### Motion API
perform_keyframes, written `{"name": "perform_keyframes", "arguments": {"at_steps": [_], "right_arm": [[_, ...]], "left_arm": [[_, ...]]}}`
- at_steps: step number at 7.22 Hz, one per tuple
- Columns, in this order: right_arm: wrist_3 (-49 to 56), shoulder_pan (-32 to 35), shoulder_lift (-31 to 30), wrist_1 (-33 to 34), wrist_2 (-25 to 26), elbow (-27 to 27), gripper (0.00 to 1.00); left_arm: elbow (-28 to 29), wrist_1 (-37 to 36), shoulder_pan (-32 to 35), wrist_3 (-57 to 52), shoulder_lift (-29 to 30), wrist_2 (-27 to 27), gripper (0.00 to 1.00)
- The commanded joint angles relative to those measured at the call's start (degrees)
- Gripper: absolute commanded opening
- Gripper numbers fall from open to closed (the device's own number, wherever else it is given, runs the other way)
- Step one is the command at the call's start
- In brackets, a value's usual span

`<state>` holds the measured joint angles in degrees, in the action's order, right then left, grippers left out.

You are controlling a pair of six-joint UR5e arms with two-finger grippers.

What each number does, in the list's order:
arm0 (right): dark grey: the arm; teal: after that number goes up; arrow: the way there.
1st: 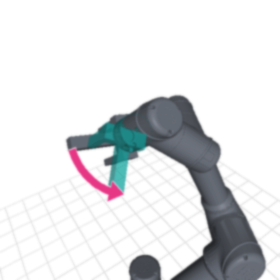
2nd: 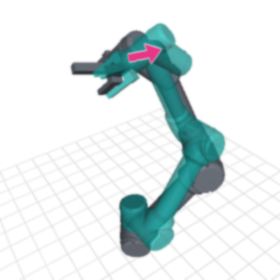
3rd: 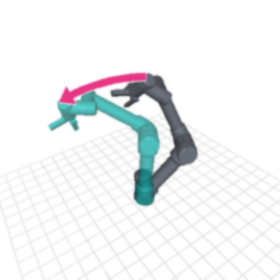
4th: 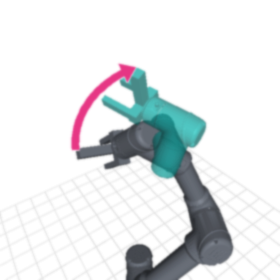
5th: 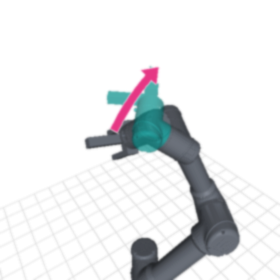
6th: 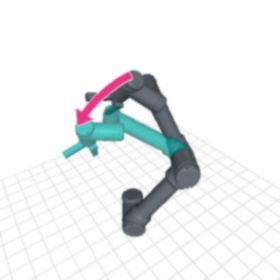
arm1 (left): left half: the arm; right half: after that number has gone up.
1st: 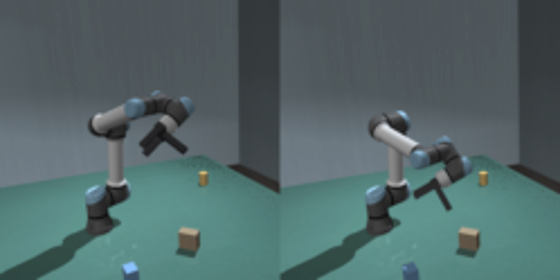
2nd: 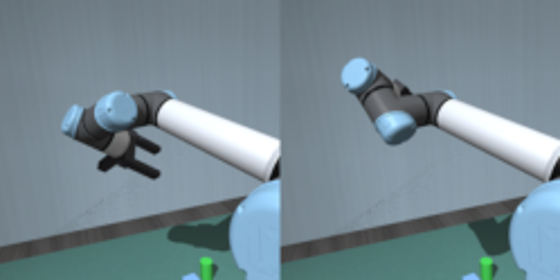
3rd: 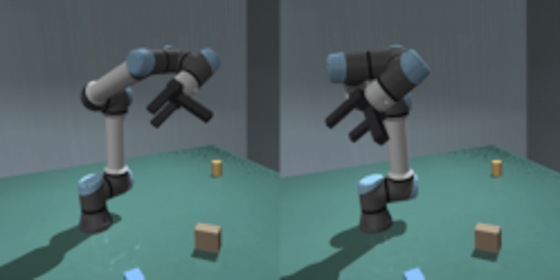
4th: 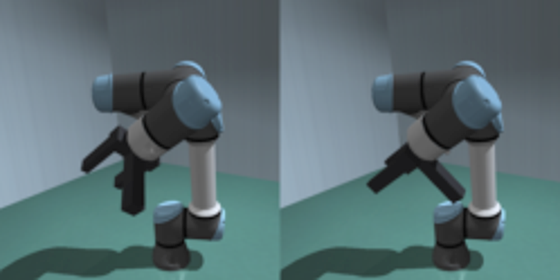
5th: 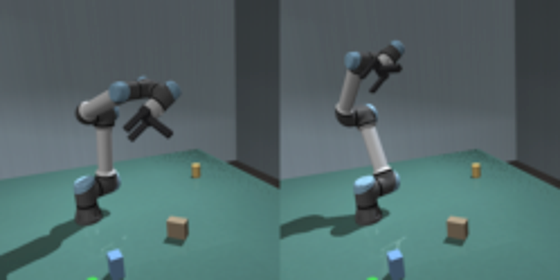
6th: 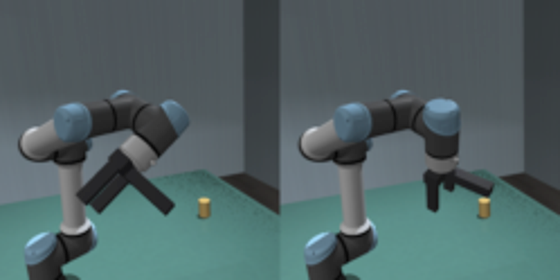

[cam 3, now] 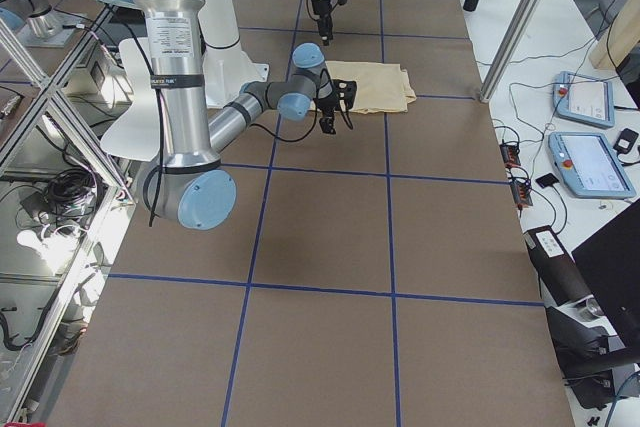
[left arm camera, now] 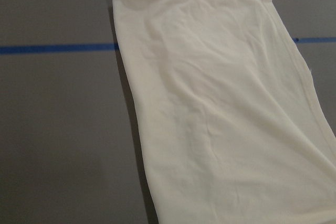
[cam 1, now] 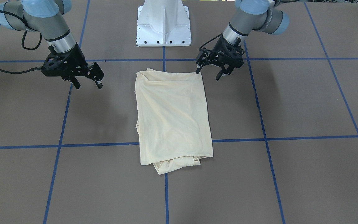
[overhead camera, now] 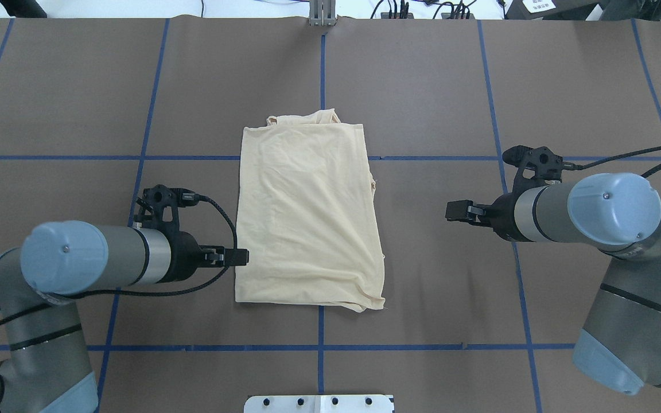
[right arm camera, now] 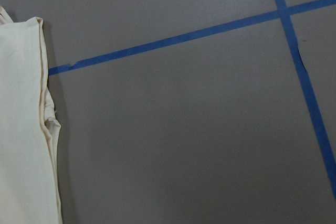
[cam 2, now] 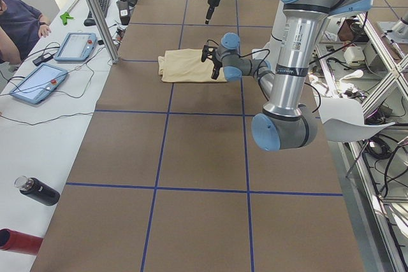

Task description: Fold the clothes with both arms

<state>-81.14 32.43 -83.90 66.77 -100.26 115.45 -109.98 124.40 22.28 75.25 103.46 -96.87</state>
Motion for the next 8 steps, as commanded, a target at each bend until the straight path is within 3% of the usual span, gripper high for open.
{"name": "perform_keyframes", "arguments": {"at_steps": [1,3,8], "right_arm": [[0.1,0.1,-0.1,-0.3,0.2,-0.1,1.00],[0.0,0.2,-0.2,-0.2,0.2,-0.1,1.00],[0.1,0.2,-0.2,-0.2,0.2,-0.2,1.00]], "left_arm": [[3.0,0.0,-3.0,6.6,1.6,2.1,0.59],[4.2,0.1,-3.0,6.8,1.9,2.1,0.53],[4.5,0.1,-4.8,6.8,1.5,2.0,0.54]]}}
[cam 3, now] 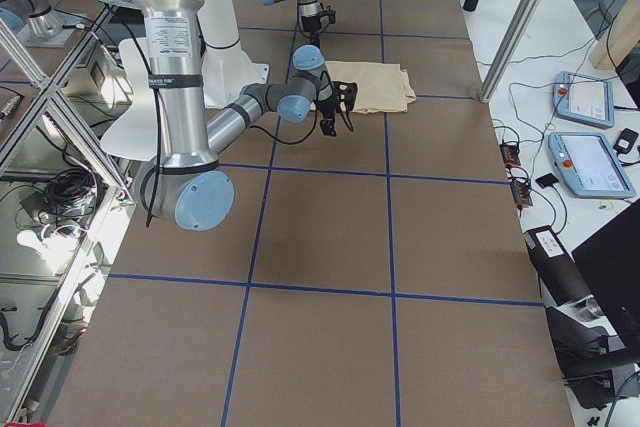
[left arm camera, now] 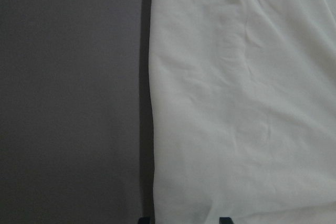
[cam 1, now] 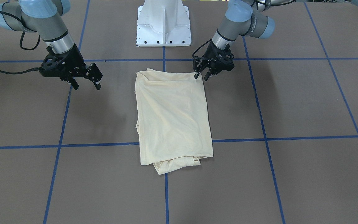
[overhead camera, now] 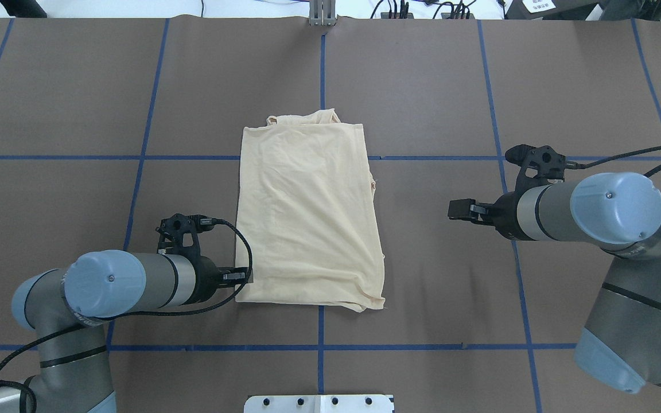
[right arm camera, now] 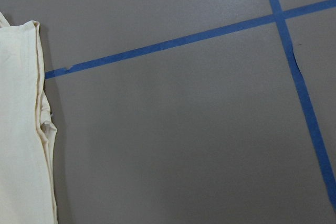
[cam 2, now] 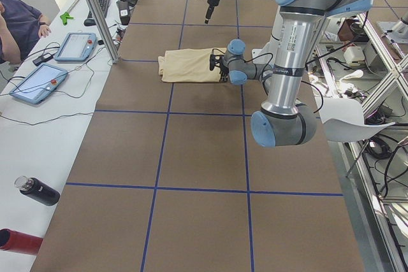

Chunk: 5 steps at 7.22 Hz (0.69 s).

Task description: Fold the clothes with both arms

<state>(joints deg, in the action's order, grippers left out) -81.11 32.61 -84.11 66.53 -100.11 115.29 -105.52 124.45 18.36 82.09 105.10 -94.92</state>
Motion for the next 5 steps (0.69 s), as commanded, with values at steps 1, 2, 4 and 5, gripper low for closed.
{"name": "perform_keyframes", "arguments": {"at_steps": [1,2,4,5], "right_arm": [[0.1,0.0,0.0,0.0,0.0,-0.1,1.00],[0.0,0.0,0.1,0.0,0.0,-0.2,1.00],[0.0,0.0,0.0,0.0,0.0,-0.2,1.00],[0.0,0.0,0.1,0.0,0.0,-0.2,1.00]], "left_arm": [[0.1,0.0,-1.3,0.0,-0.2,0.1,0.54],[0.1,-0.1,-1.3,0.0,-0.3,0.1,0.54],[0.1,0.0,-1.4,0.1,-0.2,0.2,0.43],[0.1,0.0,-1.4,1.2,-0.2,0.2,0.26]]}}
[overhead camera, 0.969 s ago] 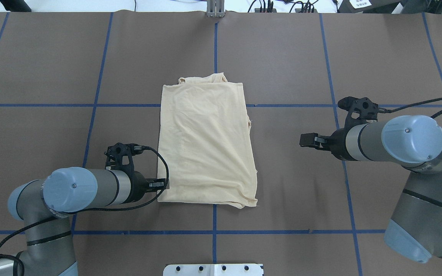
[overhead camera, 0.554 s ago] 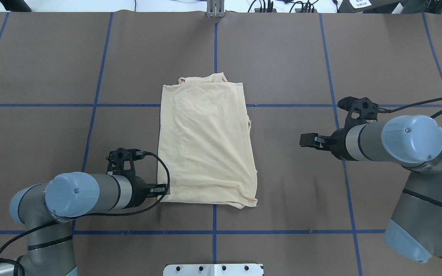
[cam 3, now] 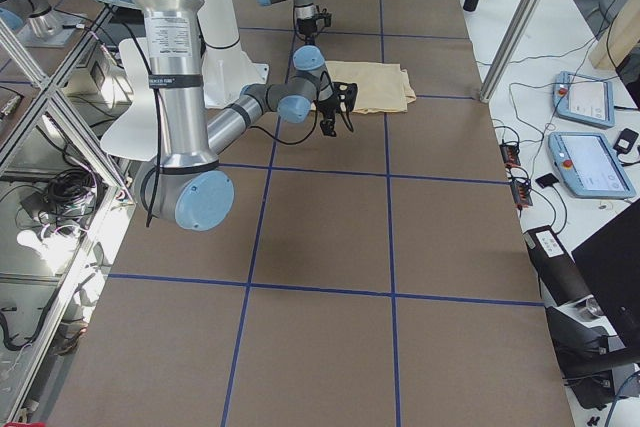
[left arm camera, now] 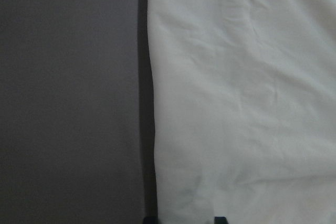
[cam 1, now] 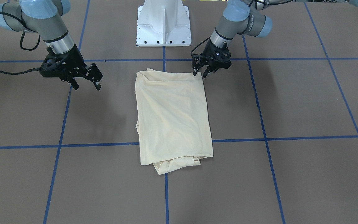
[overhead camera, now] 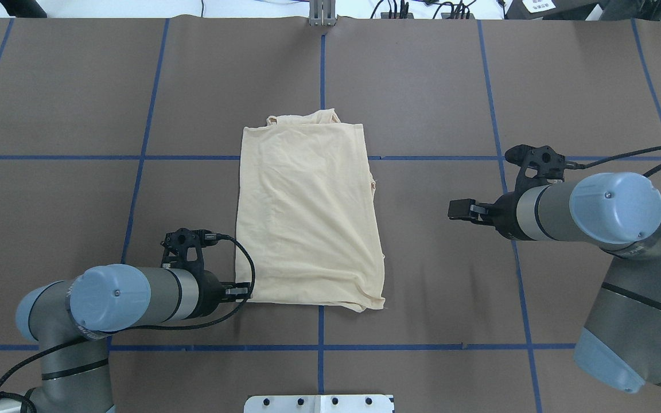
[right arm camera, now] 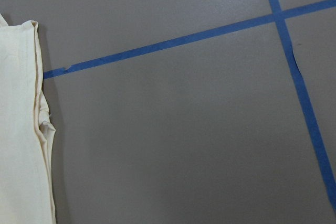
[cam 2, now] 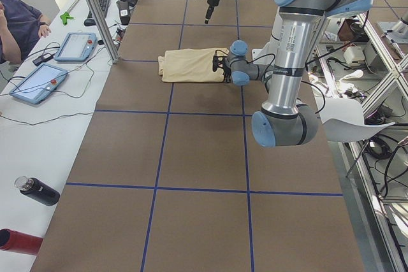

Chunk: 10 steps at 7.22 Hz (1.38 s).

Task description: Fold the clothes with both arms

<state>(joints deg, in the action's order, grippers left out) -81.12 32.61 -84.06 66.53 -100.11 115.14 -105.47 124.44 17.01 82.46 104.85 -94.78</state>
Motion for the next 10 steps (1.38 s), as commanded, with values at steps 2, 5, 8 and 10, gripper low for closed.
{"name": "perform_keyframes", "arguments": {"at_steps": [2,5,8,10], "right_arm": [[0.0,-0.1,0.1,0.0,0.2,-0.1,1.00],[-0.6,-0.3,0.3,0.0,0.4,-0.2,1.00],[-0.8,-0.3,0.3,0.0,1.0,-0.2,1.00],[-0.8,-0.4,0.3,0.1,1.0,-0.2,1.00]], "left_arm": [[0.0,0.0,0.0,1.1,0.0,0.0,0.03],[-0.3,0.0,0.0,1.1,-0.4,0.1,0.00],[-0.7,-0.4,0.0,0.3,-1.0,-0.1,0.53],[-0.7,-0.9,-0.3,0.4,-1.0,-0.1,0.53]]}}
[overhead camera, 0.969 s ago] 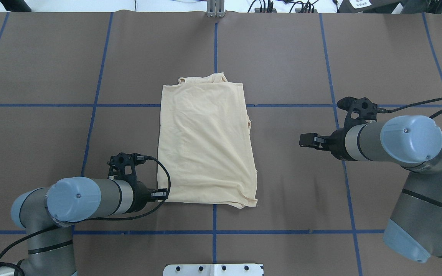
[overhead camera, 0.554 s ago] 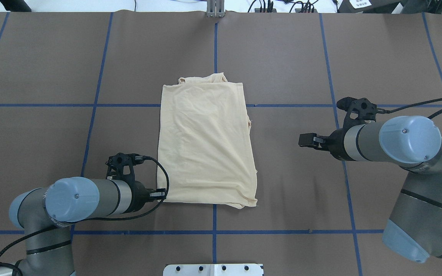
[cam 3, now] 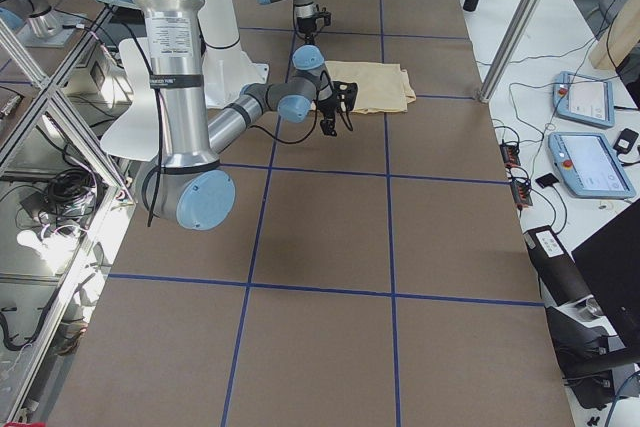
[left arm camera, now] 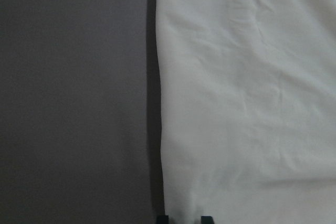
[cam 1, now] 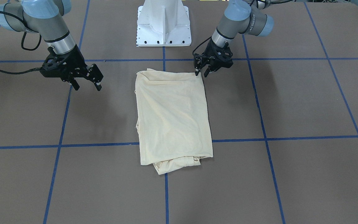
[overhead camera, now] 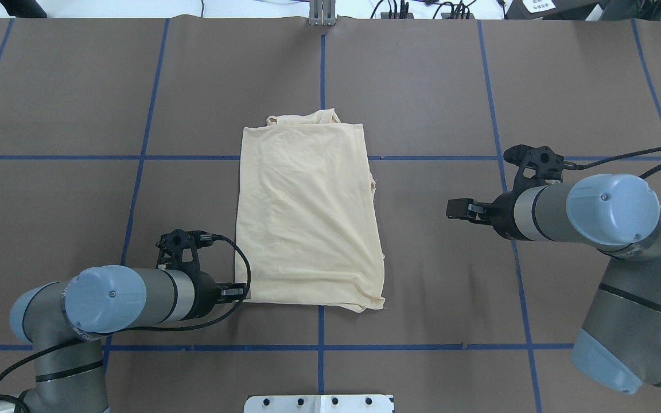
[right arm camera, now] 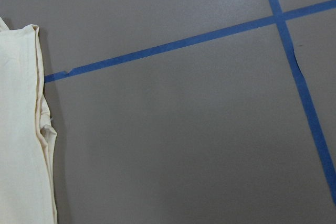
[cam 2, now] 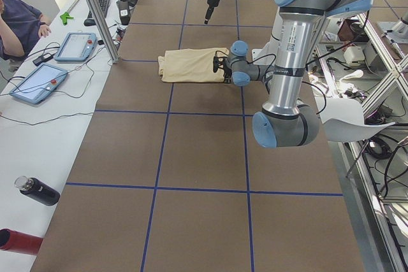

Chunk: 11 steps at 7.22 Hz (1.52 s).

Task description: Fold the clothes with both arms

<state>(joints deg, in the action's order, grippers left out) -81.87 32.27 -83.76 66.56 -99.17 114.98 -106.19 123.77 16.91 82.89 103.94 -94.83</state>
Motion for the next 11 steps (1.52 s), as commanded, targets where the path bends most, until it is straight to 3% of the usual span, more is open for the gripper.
{"name": "perform_keyframes", "arguments": {"at_steps": [1,5,6,7,9,11], "right_arm": [[0.0,0.0,0.0,0.0,0.0,0.0,1.00],[0.0,0.0,-0.1,0.1,0.0,0.0,1.00],[0.0,0.0,-0.1,0.1,0.0,0.0,1.00],[0.0,0.0,-0.2,0.0,0.0,-0.1,1.00],[-0.6,-0.7,-0.1,0.4,2.0,0.1,1.00],[-9.7,-3.8,3.2,2.2,4.7,0.0,0.97]], "left_arm": [[0.1,-0.2,-0.4,0.0,0.1,0.0,0.52],[0.5,-0.2,-0.8,0.2,0.6,0.1,0.47],[0.5,-0.3,-0.8,0.5,0.6,0.1,0.34],[0.5,-0.2,-0.8,0.5,0.6,0.2,0.32],[0.5,-0.3,-0.7,0.7,0.6,0.2,0.00],[0.0,-0.3,-0.7,0.7,0.6,0.2,0.00]]}}
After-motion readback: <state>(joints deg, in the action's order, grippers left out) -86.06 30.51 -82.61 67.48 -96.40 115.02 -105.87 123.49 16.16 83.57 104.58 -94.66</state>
